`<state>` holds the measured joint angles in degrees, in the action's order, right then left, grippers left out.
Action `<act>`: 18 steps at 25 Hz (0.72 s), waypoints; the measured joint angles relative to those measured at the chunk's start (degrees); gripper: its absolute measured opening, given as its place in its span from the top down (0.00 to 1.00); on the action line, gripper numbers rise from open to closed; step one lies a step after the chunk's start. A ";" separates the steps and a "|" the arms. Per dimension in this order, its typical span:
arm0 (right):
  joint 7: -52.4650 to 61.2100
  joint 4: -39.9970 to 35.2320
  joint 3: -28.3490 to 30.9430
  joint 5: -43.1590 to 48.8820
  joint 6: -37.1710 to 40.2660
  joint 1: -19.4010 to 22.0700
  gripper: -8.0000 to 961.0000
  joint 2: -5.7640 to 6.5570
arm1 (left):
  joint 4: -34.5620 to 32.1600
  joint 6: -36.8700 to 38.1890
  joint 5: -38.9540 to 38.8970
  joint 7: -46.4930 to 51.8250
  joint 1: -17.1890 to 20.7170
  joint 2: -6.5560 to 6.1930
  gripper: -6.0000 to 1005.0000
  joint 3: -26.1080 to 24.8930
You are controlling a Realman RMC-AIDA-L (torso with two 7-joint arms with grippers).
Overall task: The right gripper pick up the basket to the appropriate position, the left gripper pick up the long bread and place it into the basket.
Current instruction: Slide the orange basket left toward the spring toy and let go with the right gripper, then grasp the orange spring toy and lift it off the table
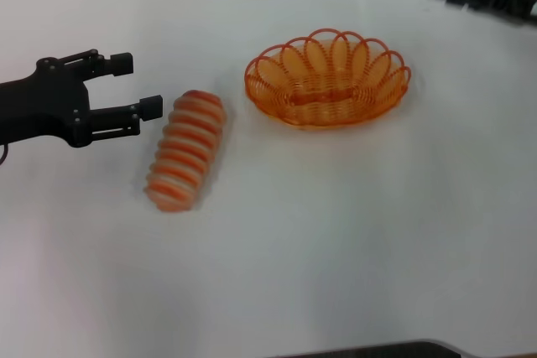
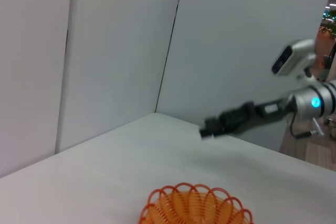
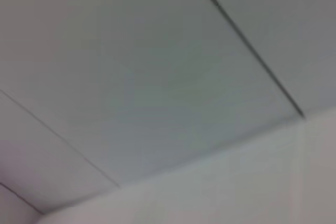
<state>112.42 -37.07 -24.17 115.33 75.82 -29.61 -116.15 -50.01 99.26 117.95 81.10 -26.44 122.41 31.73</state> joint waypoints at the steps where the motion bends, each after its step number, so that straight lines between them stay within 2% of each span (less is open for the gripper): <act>1: -3.72 -0.02 0.13 -2.75 2.01 0.33 0.46 0.33 | -0.01 -0.06 0.00 0.08 0.05 0.03 0.18 0.00; 4: -14.70 -0.08 0.11 -7.63 11.40 0.89 0.44 1.24 | 0.04 -0.09 0.00 0.29 0.20 0.03 0.18 -0.02; 5: -21.07 -0.56 0.02 -8.10 19.22 1.01 0.44 2.01 | 0.10 -0.10 0.00 0.32 0.26 0.04 0.18 0.00; 6: -21.07 -0.56 0.02 -8.10 19.22 1.01 0.44 2.01 | 0.14 -0.13 0.00 0.40 0.32 0.07 0.18 -0.01; 10: -24.07 -5.22 -1.93 -2.65 28.83 1.79 0.45 2.73 | 0.32 -0.69 0.01 1.31 0.49 0.18 0.18 0.00; 14: -22.39 -8.76 -2.40 5.94 31.73 2.32 0.45 2.85 | 0.52 -2.27 0.44 4.48 0.40 0.17 0.18 0.28; 18: -22.23 -8.86 -1.84 10.58 30.50 2.91 0.45 3.02 | -0.14 -3.82 2.22 10.11 -0.60 -0.14 0.18 2.35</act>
<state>90.20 -45.93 -26.01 125.91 106.33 -26.70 -113.13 -50.14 95.45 120.16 91.21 -27.03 122.26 34.08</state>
